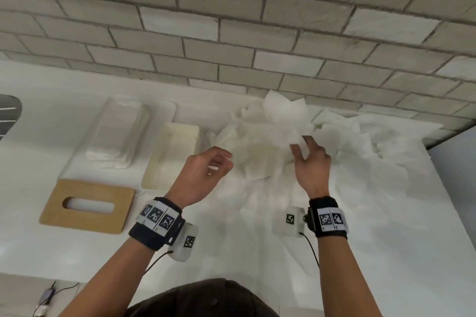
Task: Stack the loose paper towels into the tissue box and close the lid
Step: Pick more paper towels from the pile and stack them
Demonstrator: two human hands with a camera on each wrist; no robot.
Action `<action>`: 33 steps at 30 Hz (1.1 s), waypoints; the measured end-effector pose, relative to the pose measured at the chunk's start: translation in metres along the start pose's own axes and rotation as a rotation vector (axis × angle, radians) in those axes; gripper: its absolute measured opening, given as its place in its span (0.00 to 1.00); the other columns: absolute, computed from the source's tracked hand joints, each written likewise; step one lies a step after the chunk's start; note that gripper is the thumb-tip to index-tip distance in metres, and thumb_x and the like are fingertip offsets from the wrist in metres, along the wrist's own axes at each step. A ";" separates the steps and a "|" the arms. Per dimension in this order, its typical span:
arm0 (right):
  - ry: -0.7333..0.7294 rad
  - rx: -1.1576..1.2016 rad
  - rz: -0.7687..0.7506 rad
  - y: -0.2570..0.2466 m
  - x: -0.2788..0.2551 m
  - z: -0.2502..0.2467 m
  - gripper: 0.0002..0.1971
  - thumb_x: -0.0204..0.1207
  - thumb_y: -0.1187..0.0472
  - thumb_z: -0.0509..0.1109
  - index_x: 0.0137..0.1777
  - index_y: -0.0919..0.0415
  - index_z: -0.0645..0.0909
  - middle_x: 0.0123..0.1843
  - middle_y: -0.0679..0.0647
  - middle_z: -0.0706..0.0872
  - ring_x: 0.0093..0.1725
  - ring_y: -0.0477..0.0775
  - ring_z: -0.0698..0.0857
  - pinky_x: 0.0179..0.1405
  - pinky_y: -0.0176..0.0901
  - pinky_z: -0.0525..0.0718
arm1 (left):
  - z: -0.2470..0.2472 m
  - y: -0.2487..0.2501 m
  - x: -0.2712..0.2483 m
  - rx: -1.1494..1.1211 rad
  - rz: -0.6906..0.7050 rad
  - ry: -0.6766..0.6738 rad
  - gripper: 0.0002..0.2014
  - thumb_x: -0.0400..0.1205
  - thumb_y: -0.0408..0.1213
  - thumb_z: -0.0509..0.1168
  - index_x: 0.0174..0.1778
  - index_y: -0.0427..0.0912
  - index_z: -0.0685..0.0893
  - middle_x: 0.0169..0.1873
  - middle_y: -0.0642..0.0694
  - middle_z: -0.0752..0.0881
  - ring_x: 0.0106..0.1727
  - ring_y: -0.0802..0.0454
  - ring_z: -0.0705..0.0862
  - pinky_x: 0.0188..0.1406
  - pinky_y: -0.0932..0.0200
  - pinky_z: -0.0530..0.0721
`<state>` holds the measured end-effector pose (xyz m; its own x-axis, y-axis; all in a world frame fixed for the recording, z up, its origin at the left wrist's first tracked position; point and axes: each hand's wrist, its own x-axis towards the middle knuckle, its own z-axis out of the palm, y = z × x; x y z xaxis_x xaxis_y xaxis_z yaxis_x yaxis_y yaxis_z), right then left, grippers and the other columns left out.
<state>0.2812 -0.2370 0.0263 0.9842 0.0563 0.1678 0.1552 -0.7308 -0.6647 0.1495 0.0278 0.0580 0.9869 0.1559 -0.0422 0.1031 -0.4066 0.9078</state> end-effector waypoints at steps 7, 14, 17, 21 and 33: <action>-0.190 0.606 -0.001 -0.062 0.003 -0.047 0.13 0.91 0.52 0.72 0.46 0.56 0.83 0.38 0.50 0.87 0.41 0.50 0.85 0.45 0.48 0.84 | 0.012 0.022 0.039 -0.044 -0.015 0.016 0.46 0.76 0.70 0.75 0.87 0.57 0.66 0.80 0.58 0.76 0.79 0.59 0.76 0.76 0.55 0.79; -0.575 0.580 -0.128 -0.089 -0.009 -0.037 0.14 0.92 0.50 0.71 0.64 0.60 0.87 0.59 0.65 0.92 0.60 0.74 0.90 0.64 0.74 0.85 | -0.030 0.028 0.051 0.047 0.116 -0.251 0.56 0.68 0.74 0.80 0.89 0.74 0.56 0.90 0.63 0.61 0.92 0.60 0.59 0.91 0.45 0.62; -0.630 0.589 -0.139 -0.102 -0.016 -0.021 0.17 0.91 0.46 0.71 0.64 0.61 0.87 0.58 0.69 0.90 0.59 0.76 0.88 0.64 0.79 0.83 | -0.054 0.034 0.047 -0.017 0.117 -0.398 0.46 0.71 0.58 0.87 0.84 0.66 0.71 0.81 0.61 0.79 0.84 0.60 0.75 0.87 0.47 0.73; -0.588 0.802 0.010 -0.120 -0.030 0.005 0.15 0.91 0.52 0.71 0.72 0.58 0.86 0.66 0.66 0.92 0.66 0.66 0.91 0.72 0.65 0.84 | -0.085 0.032 0.039 -0.028 0.041 -0.356 0.32 0.71 0.43 0.90 0.70 0.50 0.88 0.62 0.55 0.94 0.65 0.56 0.92 0.70 0.43 0.89; -0.417 0.890 0.312 -0.174 -0.068 0.127 0.09 0.87 0.61 0.76 0.61 0.66 0.88 0.62 0.74 0.90 0.56 0.66 0.91 0.60 0.55 0.89 | -0.237 -0.036 -0.003 -0.022 -0.122 0.181 0.17 0.76 0.53 0.83 0.53 0.46 0.94 0.47 0.52 0.97 0.49 0.50 0.96 0.51 0.44 0.94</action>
<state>0.1982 -0.0273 0.0379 0.9166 0.3056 -0.2578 -0.2723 0.0051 -0.9622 0.1130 0.2554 0.1243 0.9287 0.3624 -0.0782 0.2152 -0.3551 0.9097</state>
